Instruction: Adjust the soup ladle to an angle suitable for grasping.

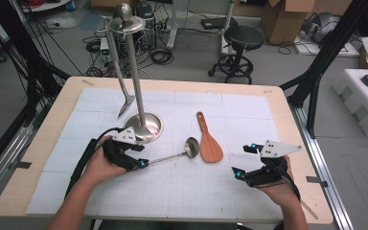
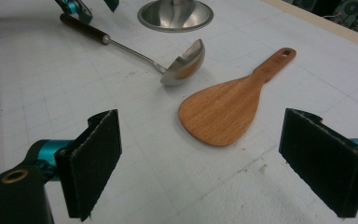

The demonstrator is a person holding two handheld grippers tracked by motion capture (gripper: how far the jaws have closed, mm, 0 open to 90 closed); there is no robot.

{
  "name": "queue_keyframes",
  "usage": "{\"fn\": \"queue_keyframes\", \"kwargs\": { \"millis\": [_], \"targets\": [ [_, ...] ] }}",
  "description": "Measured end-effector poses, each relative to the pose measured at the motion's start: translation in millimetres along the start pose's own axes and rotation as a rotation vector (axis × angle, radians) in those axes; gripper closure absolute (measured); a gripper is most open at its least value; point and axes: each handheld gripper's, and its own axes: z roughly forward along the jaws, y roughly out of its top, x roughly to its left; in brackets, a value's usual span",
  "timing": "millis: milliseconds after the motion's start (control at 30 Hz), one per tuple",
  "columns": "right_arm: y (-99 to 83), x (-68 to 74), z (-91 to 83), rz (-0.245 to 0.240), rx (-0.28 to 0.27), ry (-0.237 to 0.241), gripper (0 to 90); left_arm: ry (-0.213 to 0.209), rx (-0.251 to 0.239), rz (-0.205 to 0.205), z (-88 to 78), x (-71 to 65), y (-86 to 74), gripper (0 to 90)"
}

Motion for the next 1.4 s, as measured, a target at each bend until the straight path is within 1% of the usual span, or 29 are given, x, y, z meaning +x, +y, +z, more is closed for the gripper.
{"fn": "queue_keyframes", "kwargs": {
  "millis": [33,67,100,133,233,333,367,433,467,533,567,667,733,800,867,900,967,1133,1233,1333,1400],
  "targets": [
    [0.1,0.2,-0.3,-0.001,-0.002,0.002,11.8,0.009,-0.019,0.001,-5.8,-0.7,0.4,38.5],
    [0.4,0.5,-0.9,0.000,-0.003,0.002,11.8,0.014,-0.044,-0.010,-11.3,-2.0,0.5,37.6],
    [0.7,0.6,-1.4,-0.004,-0.005,0.002,11.8,0.023,-0.062,-0.013,-17.2,-3.4,0.9,35.8],
    [1.1,1.1,-1.8,-0.002,-0.005,0.002,11.8,0.030,-0.084,-0.007,-23.2,-4.4,0.8,33.8],
    [1.5,1.5,-3.0,-0.005,-0.009,0.003,11.8,0.040,-0.165,-0.009,-39.8,-10.2,-1.6,32.0],
    [2.2,2.1,-4.0,-0.008,-0.017,0.003,11.8,0.054,-0.225,-0.008,-54.2,-13.5,-5.2,30.4],
    [2.5,2.1,-4.4,-0.011,-0.018,0.003,11.8,0.056,-0.242,-0.013,-57.4,-13.8,-6.0,29.2],
    [3.3,2.4,-4.9,-0.010,-0.022,0.004,11.8,0.066,-0.276,-0.006,-66.3,-13.6,-8.2,26.2],
    [3.9,2.3,-5.2,-0.015,-0.024,0.004,11.8,0.075,-0.289,-0.001,-70.3,-13.4,-9.5,24.6],
    [4.8,2.3,-6.2,-0.012,-0.030,0.005,11.8,0.088,-0.304,-0.005,-78.3,-11.8,-12.4,20.5],
    [5.1,1.7,-6.6,-0.017,-0.035,0.003,11.8,0.101,-0.319,-0.007,-82.4,-11.0,-14.1,19.1],
    [5.6,1.6,-7.6,-0.016,-0.038,0.004,11.8,0.119,-0.373,-0.026,-93.3,-8.5,-18.2,14.9],
    [5.6,1.6,-7.9,-0.018,-0.038,0.004,11.8,0.132,-0.397,-0.033,-98.4,-7.1,-19.7,13.0],
    [5.3,1.9,-8.2,-0.013,-0.037,0.002,11.8,0.137,-0.414,-0.039,-101.7,-6.1,-20.6,10.4],
    [4.9,2.3,-9.1,-0.015,-0.039,0.004,11.8,0.150,-0.430,-0.044,-104.2,-5.2,-21.2,7.8],
    [4.6,2.4,-9.7,-0.015,-0.038,0.000,11.8,0.148,-0.438,-0.042,-105.5,-4.4,-21.6,6.6],
    [4.0,2.6,-11.1,-0.013,-0.039,0.000,11.8,0.150,-0.455,-0.043,-107.3,-3.4,-22.2,6.6],
    [2.1,1.6,-13.4,-0.007,-0.041,-0.007,11.8,0.139,-0.474,-0.041,-108.9,-2.1,-23.2,5.8],
    [1.1,1.3,-13.5,-0.002,-0.043,-0.007,11.8,0.124,-0.497,-0.044,-109.7,-1.5,-23.1,5.8],
    [0.0,0.6,-13.9,-0.002,-0.040,-0.008,11.8,0.123,-0.508,-0.045,-110.9,-0.7,-23.7,5.8],
    [-0.7,0.4,-14.2,-0.001,-0.038,-0.008,11.8,0.123,-0.506,-0.050,-110.9,-0.1,-24.0,5.8]
  ]
}}
